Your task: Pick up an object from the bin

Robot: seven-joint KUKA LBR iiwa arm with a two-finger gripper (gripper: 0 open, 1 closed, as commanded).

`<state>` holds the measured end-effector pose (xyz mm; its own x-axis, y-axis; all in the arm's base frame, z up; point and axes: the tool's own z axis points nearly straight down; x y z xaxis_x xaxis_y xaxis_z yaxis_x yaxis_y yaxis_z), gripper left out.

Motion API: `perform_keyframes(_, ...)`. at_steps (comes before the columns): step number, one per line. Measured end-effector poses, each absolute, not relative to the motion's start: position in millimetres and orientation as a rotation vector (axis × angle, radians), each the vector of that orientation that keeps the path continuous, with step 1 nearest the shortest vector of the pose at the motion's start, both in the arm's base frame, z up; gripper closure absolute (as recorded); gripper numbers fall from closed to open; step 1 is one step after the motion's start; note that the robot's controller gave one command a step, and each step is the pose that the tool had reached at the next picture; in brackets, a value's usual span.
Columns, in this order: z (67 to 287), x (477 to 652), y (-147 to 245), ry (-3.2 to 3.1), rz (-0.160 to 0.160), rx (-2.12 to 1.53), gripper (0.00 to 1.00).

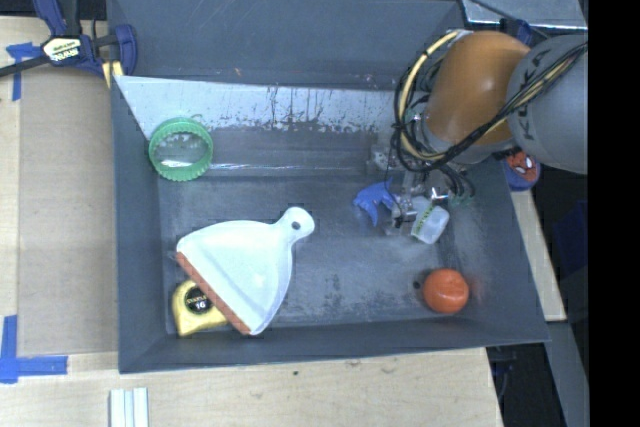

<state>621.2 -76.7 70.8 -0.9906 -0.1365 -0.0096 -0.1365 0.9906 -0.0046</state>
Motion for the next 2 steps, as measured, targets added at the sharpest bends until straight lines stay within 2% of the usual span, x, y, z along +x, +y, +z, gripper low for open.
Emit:
perform_keyframes(1, 71.3, 621.6, -76.9, 3.123, -0.005, -0.211, 1.0)
perform_keyframes(2, 241.8, 608.3, -59.9, 3.11, -0.009, -0.217, 1.0)
